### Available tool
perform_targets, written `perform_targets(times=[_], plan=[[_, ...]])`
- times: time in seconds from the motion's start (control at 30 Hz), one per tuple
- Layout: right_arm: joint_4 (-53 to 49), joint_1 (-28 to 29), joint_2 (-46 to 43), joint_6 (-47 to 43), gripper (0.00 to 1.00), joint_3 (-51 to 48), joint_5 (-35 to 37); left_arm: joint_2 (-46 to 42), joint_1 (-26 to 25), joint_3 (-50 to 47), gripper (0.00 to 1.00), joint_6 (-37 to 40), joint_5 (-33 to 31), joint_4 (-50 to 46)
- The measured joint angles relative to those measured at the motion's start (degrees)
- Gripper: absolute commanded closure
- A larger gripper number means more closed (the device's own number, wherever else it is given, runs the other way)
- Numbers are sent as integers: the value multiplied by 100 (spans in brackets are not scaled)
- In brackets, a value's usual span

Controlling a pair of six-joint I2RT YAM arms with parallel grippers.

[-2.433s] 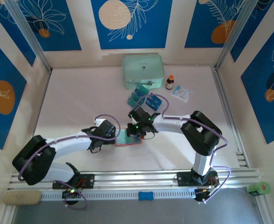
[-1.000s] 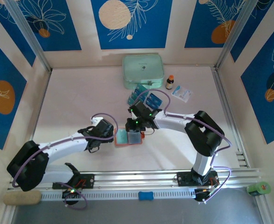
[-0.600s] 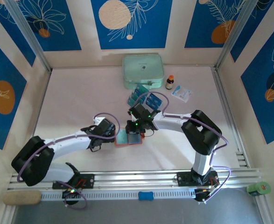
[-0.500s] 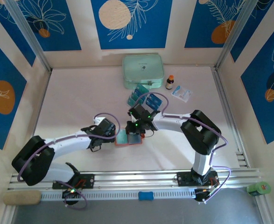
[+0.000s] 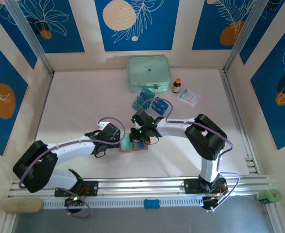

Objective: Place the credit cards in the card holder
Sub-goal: Insert the credit card into the card slot.

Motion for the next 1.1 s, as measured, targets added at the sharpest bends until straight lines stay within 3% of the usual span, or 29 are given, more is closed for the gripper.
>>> perform_targets(times=[0.33, 0.7, 1.1], plan=[[44, -2, -52, 63, 97, 0, -103, 0, 0, 0, 0, 22, 0, 0], [-332, -81, -828, 52, 97, 0, 28, -273, 63, 136, 0, 179, 0, -175], [-848, -540, -1556, -140, 97, -372, 369, -732, 144, 820, 0, 586, 175, -575]])
